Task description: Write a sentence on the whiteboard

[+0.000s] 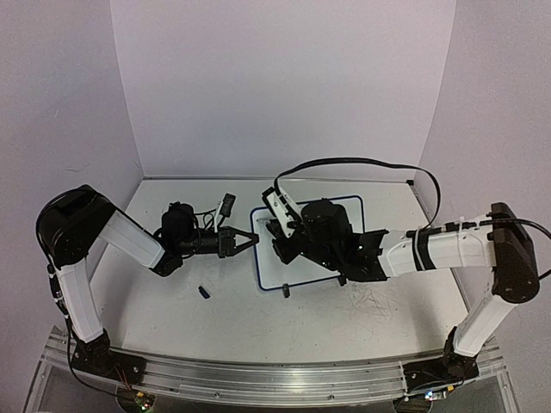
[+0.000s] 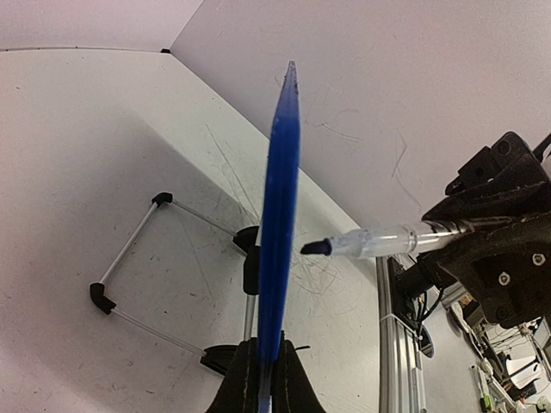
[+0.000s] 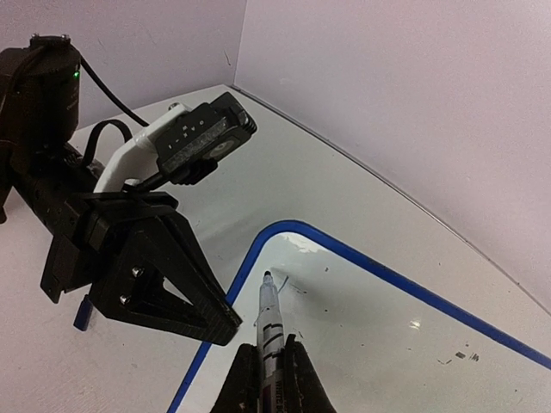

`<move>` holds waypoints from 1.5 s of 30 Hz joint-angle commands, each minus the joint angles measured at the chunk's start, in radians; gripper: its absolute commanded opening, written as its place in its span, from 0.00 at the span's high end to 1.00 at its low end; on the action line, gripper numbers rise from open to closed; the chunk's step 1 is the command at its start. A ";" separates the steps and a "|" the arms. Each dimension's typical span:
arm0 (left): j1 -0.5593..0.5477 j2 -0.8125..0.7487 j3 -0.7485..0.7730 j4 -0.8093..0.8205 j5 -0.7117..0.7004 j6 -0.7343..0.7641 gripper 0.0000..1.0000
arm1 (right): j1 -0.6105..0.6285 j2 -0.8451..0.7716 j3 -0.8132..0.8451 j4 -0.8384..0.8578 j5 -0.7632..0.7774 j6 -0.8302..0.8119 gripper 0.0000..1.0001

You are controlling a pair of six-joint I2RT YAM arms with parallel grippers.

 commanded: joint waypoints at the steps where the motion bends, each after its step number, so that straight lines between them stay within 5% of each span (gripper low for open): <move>1: -0.008 -0.044 -0.007 0.032 0.023 -0.004 1.00 | -0.002 0.015 0.038 0.042 0.034 -0.001 1.00; 45: -0.008 -0.056 -0.005 0.033 0.017 -0.009 1.00 | -0.002 -0.048 -0.065 -0.020 0.142 0.068 1.00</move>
